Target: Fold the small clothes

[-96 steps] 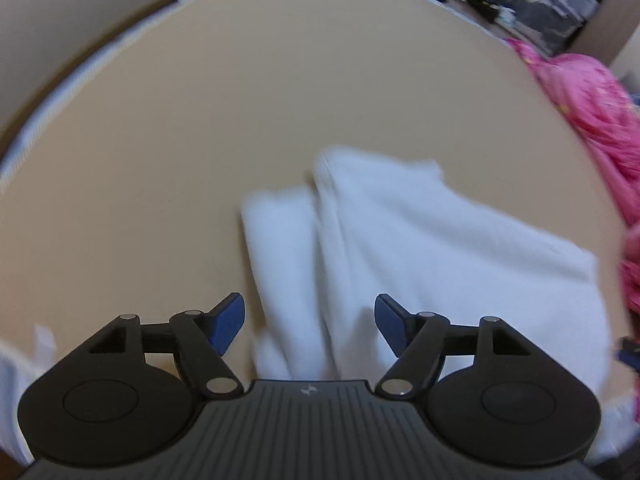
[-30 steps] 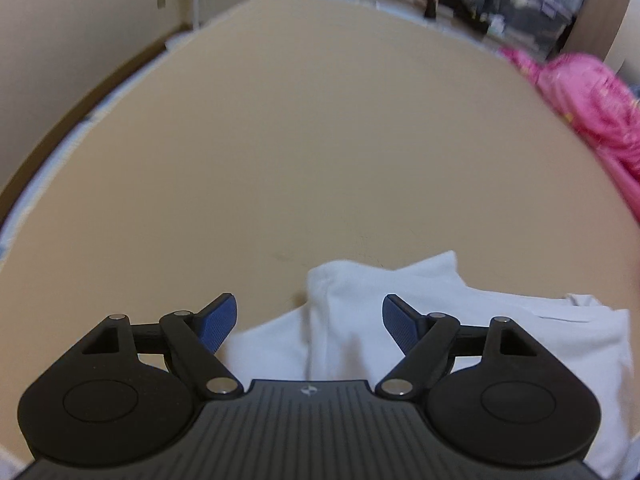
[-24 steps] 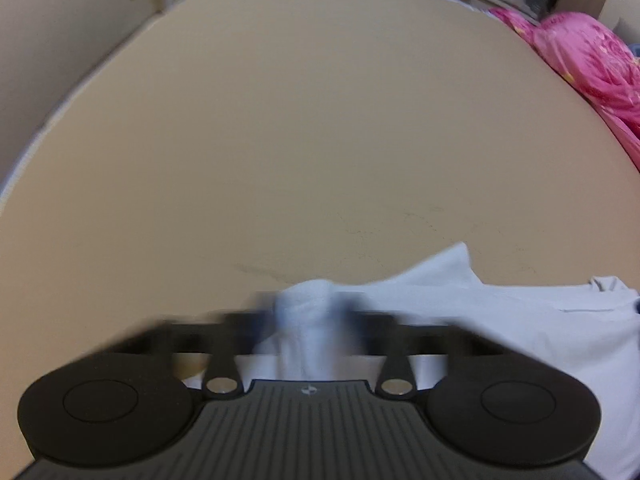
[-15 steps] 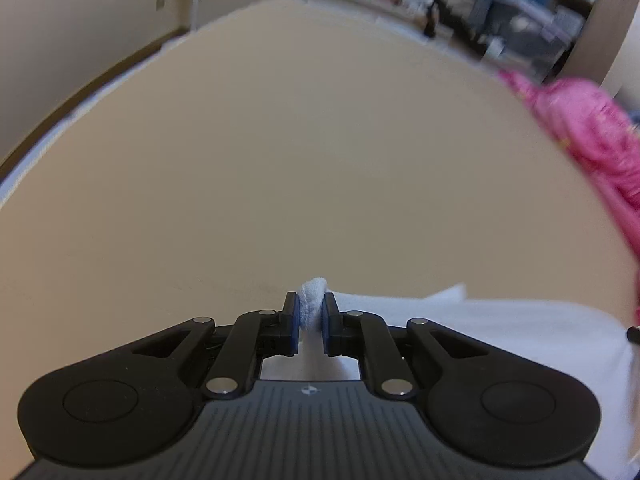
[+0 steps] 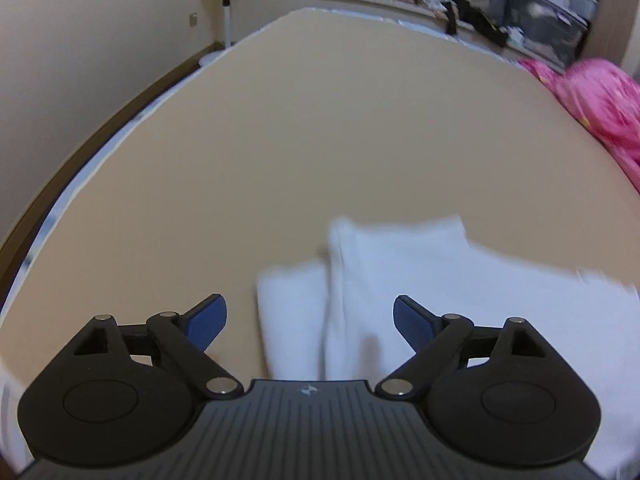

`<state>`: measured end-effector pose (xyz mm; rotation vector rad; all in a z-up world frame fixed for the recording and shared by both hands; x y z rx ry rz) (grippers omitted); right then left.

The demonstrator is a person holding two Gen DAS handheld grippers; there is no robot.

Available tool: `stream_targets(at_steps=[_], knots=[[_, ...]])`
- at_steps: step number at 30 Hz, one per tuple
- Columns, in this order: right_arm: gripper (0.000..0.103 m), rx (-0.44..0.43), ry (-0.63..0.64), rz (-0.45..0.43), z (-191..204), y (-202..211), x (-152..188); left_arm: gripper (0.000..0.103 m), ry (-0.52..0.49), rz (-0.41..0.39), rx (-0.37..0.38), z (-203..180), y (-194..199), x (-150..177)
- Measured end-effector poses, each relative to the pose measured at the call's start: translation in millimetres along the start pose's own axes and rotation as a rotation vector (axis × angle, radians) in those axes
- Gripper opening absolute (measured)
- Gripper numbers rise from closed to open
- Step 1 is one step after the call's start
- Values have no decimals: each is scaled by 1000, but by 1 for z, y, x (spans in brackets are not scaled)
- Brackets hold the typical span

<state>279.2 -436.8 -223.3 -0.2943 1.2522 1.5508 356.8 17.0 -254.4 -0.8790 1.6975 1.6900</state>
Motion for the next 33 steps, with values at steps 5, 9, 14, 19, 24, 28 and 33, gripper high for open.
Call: stream_targets(at_steps=[5, 9, 14, 19, 24, 28, 33], knots=[[78, 17, 115, 3, 32, 78, 55, 101, -81, 96, -78, -16, 72, 60], [78, -53, 111, 26, 71, 111, 84, 101, -92, 116, -42, -33, 121, 88], [83, -143, 193, -30, 111, 158, 92, 102, -157, 60, -10, -61, 172, 102], [85, -158, 296, -82, 122, 191, 101, 102, -180, 12, 2, -78, 208, 105], [85, -172, 298, -86, 120, 209, 110, 102, -200, -42, -4, -68, 234, 108], [85, -165, 282, -108, 116, 213, 104, 102, -187, -56, -6, -66, 243, 106], [85, -167, 280, -104, 116, 215, 107, 102, -178, -62, -20, -61, 243, 103]])
Point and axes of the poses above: each gripper's, at about its wrist camera, not at the fingertips, and y roughly against the way its jaws point, z to its left, x to its underside, the point moved 9 cm from there along -y, roughly the way its jaws point, and after that the axes turned 15 degrees about -z, right-handed, at the moved point
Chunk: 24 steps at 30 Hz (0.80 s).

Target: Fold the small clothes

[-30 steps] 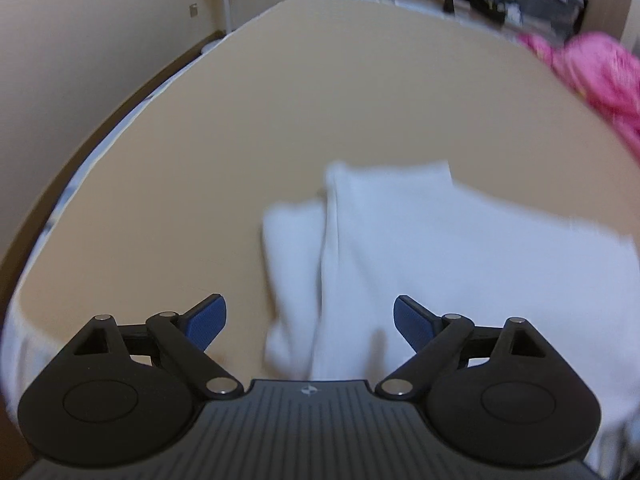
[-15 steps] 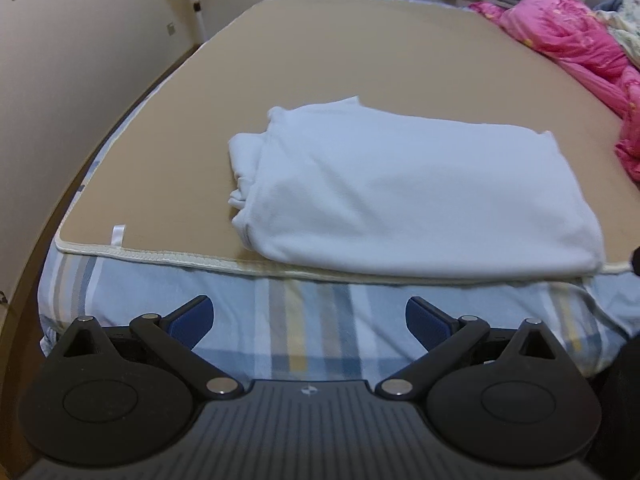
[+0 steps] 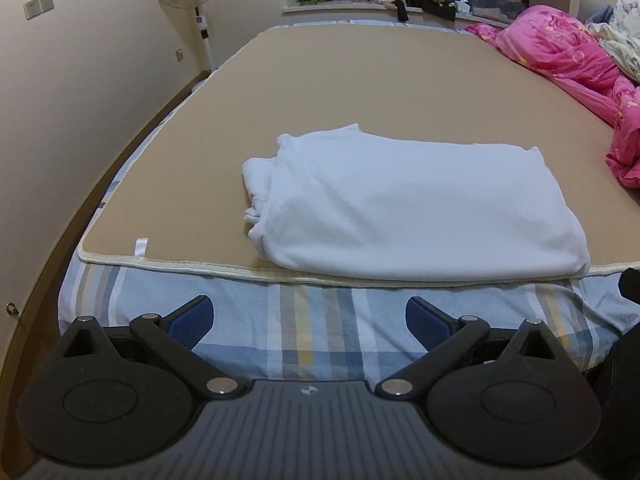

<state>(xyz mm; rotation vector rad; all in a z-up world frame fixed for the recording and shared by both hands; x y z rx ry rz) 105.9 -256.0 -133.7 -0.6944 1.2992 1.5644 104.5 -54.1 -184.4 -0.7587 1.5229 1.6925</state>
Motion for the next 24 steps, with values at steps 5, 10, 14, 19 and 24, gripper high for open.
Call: stream_targets(at_steps=[5, 10, 14, 19, 24], knots=[[85, -2, -5, 14, 0, -3, 1, 102, 8, 10, -12, 4, -4, -1], [85, -3, -15, 42, -2, -11, 7, 102, 6, 13, -24, 8, -8, -2], [85, 3, -29, 57, -7, -22, 11, 102, -1, 35, -33, 9, -16, 3], [85, 37, -83, 61, -29, -43, 9, 102, -7, 80, -62, 15, -37, 4], [86, 118, -211, 95, -79, -87, 5, 102, -28, 174, -104, 15, -72, 6]])
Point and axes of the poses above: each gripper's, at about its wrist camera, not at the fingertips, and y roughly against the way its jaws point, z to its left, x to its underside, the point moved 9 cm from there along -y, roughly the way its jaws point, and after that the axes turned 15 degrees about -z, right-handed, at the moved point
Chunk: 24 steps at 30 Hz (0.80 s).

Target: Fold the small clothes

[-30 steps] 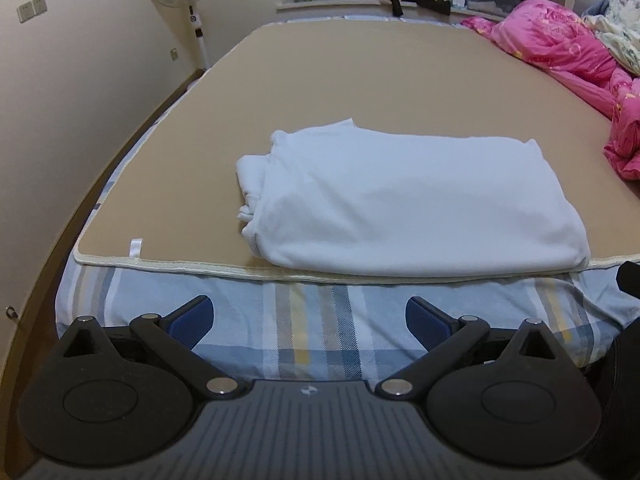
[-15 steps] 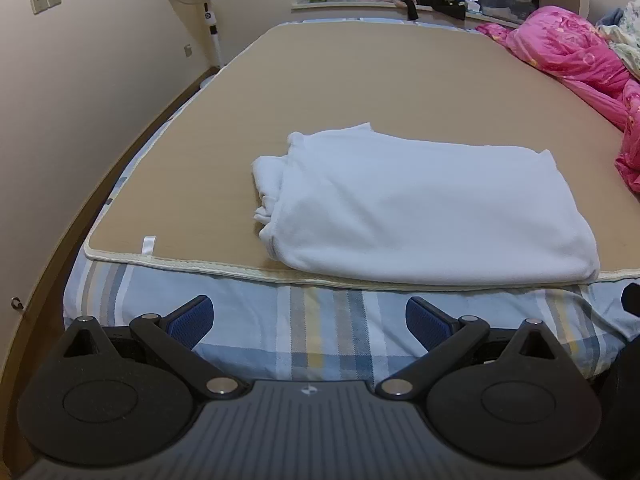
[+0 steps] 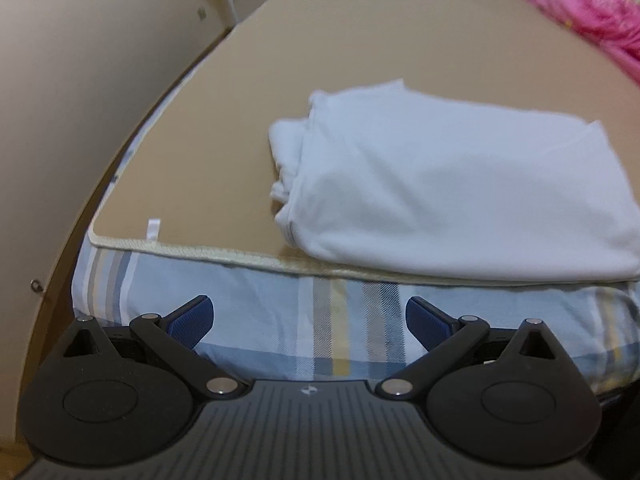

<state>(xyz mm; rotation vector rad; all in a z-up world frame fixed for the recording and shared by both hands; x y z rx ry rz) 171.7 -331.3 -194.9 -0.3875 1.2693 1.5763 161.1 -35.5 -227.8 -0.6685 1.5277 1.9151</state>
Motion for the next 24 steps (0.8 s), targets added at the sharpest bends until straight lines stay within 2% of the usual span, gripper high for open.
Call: stream_targets(at_steps=[5, 13, 15, 20, 24], knots=[[86, 39, -64, -17, -30, -40, -10, 102, 22, 69, 1, -5, -27, 4], [86, 71, -155, 67, -52, -101, 1, 102, 16, 117, -5, -5, -53, 6], [87, 79, -150, 90, -53, -115, 5, 102, 23, 127, -7, -3, -58, 6], [99, 76, -90, 67, -47, -131, 6, 102, 54, 144, -16, 6, -68, 6], [100, 71, -64, 54, -43, -130, 9, 102, 77, 152, -25, 15, -75, 6]])
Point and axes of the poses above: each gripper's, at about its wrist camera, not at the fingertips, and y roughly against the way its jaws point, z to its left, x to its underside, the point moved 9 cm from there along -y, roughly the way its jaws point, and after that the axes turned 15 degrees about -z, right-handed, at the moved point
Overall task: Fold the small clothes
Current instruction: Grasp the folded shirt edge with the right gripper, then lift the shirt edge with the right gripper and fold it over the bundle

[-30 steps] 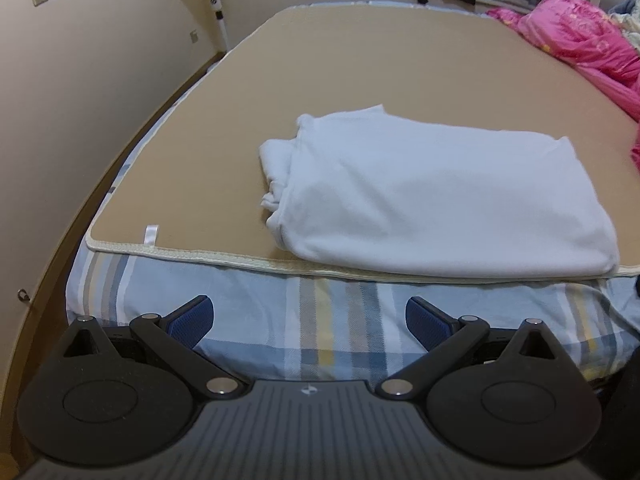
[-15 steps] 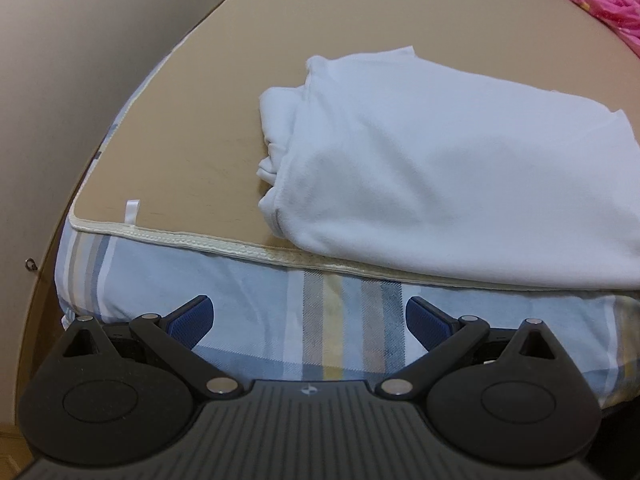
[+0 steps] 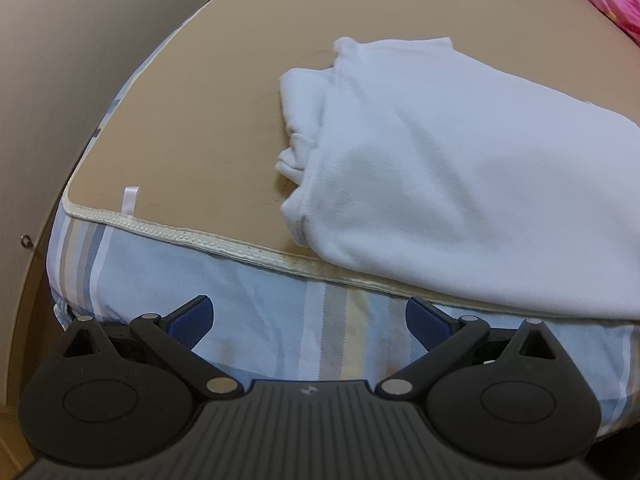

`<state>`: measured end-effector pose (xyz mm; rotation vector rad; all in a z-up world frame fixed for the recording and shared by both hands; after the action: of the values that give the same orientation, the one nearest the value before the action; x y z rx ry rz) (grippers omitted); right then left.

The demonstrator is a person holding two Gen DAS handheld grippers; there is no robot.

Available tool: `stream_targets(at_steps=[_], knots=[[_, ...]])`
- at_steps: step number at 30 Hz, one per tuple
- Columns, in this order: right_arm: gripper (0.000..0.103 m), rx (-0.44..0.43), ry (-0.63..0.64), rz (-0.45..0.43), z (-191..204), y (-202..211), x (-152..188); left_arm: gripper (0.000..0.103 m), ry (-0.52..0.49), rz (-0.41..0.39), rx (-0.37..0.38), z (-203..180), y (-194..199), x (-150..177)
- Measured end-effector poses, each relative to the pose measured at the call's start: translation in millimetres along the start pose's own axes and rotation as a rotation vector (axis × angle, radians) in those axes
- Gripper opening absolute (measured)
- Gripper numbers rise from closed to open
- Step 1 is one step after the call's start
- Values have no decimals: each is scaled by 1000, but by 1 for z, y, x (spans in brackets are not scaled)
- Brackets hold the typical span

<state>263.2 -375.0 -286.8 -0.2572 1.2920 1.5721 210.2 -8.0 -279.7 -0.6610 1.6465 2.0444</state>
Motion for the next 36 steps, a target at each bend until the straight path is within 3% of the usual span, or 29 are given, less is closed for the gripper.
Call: stream_targets(at_steps=[3, 4, 6, 7, 8, 9, 14, 21, 23, 25, 30, 33, 36], knots=[[99, -42, -31, 21, 1, 5, 2, 102, 21, 0, -13, 9, -5, -3], [94, -58, -53, 28, 2, 7, 3, 102, 29, 1, -19, 13, -7, -3], [72, -76, -99, 36, 2, 13, 5, 102, 47, 8, -29, 20, -11, -5], [43, -103, -144, 43, 3, 16, 5, 102, 56, 12, -34, 24, -13, -5], [21, -148, -215, 68, 4, 17, 7, 102, 70, 17, -39, 28, -16, -6], [22, -154, -276, 70, 3, 19, 7, 102, 82, 21, -44, 31, -17, -6], [20, -145, -343, 42, 5, 23, -3, 102, 133, 26, -72, 53, -21, -9], [20, -4, -285, 89, 6, 15, 0, 102, 236, 40, -131, 98, -30, -11], [19, 36, -174, 62, 25, 24, -13, 102, 240, 39, -159, 112, -33, -11], [19, 67, 28, 3, 61, 36, -29, 102, 247, 39, -182, 124, -36, -10], [18, -35, 480, -193, 202, 64, -51, 102, 325, 63, -159, 149, -44, 0], [17, -183, 732, -214, 302, 73, -14, 102, 360, 56, -141, 164, -42, 6], [18, -321, 995, -136, 372, 76, 68, 102, 405, 65, -136, 180, -42, 16]])
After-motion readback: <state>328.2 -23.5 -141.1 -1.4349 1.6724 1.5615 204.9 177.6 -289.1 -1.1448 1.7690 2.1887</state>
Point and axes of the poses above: each gripper's, at about its wrist camera, not at the fingertips, and y roughly against the way its jaws point, z to its left, x to its underside, the point moved 9 cm from there along -y, roughly the way its jaws point, and after that the axes turned 15 degrees about -z, right-handed, at the moved point
